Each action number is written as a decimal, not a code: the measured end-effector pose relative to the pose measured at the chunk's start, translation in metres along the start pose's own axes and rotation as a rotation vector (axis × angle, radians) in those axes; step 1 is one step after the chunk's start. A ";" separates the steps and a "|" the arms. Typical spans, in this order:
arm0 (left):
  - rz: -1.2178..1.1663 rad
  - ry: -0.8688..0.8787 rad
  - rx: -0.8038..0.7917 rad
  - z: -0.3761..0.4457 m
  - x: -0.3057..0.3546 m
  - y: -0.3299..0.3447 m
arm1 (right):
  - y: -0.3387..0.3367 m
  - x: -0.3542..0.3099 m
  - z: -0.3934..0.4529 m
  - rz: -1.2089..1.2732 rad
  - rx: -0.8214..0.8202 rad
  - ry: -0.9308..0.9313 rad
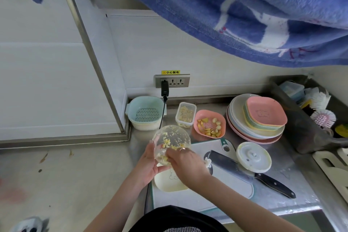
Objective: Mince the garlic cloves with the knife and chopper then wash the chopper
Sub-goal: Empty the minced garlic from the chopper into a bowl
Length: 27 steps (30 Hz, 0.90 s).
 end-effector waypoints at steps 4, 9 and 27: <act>-0.057 -0.009 0.029 -0.001 0.001 -0.008 | 0.005 0.025 -0.013 0.021 -0.043 0.088; -0.003 -0.060 0.062 -0.002 -0.010 -0.008 | -0.042 0.024 0.020 0.237 0.276 0.205; 0.022 -0.063 0.066 -0.001 -0.004 -0.017 | -0.007 0.008 0.014 0.065 -0.100 0.067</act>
Point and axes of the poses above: each hand's wrist, its own z-axis towards the middle knuckle, its own y-axis out of the palm, x = y × z, the point moved 10 cm from there along z, towards the middle knuckle, and after that the axes turned 12 degrees about z, right-handed, at the moved point
